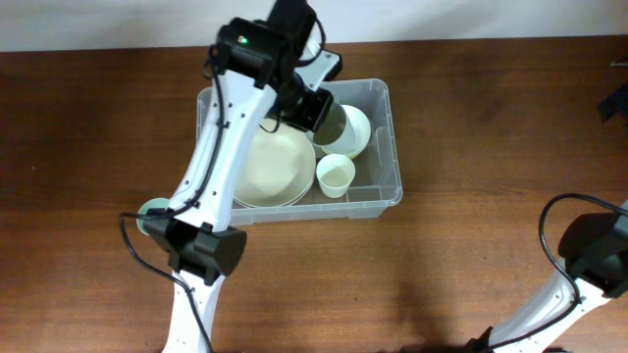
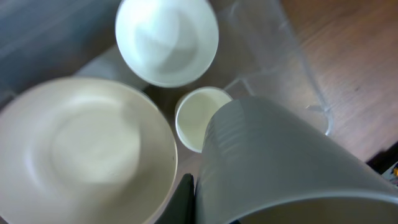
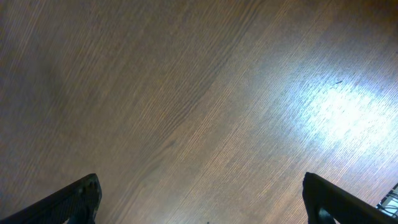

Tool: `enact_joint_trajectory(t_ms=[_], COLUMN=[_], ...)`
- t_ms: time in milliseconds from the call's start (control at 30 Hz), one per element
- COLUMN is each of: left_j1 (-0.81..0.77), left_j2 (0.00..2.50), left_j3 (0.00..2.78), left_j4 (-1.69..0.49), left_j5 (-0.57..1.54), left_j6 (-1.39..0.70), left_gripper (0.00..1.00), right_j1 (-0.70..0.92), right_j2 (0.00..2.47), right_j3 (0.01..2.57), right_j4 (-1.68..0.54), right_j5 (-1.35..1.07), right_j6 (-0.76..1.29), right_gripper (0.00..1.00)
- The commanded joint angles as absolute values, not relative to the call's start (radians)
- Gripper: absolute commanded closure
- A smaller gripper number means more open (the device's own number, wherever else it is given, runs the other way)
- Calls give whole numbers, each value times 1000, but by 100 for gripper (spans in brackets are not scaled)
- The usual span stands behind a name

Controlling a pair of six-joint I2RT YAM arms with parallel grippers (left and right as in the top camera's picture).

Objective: Pack container
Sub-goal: 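Lift the grey cup and drop it into the cream cup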

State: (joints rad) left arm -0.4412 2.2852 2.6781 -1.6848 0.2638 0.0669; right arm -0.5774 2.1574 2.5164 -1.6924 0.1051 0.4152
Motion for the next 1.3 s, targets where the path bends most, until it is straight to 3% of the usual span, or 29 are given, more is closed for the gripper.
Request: enact_joint_trajectory(t_ms=[0, 567, 800, 1000, 1100, 1133, 1167, 1200, 1267], left_j1=[-453, -470, -482, -482, -477, -471, -462, -452, -420], left_j2=[2269, 2272, 2272, 2272, 2271, 2271, 2271, 2270, 2267], left_j3=[2602, 2291, 2264, 2264, 2276, 2292, 2310, 2329, 2384], left_j4=[-1688, -1533, -1499, -1483, -1468, -1471, -1478, -1491, -1538], left_j5=[220, 220, 220, 220, 220, 217, 197, 163, 57], left_j6=[45, 45, 46, 46, 45, 43, 18, -15, -83], left_gripper=[99, 98, 89, 61, 55, 45, 17, 1, 1], right_j1=[-576, -577, -576, -576, -576, -576, -576, -576, -576], right_j2=[2153, 2153, 2153, 2153, 2153, 2153, 2153, 2153, 2153], right_j3=[2511, 2511, 2511, 2511, 2511, 2511, 2511, 2511, 2511], right_j4=[-1694, -1694, -1695, -1694, -1694, -1694, -1694, -1694, -1695], right_j5=[117, 117, 117, 117, 117, 117, 117, 117, 117], right_j6=[419, 419, 419, 419, 419, 419, 419, 419, 419], right_gripper=[1, 1, 1, 1, 1, 1, 1, 1, 1])
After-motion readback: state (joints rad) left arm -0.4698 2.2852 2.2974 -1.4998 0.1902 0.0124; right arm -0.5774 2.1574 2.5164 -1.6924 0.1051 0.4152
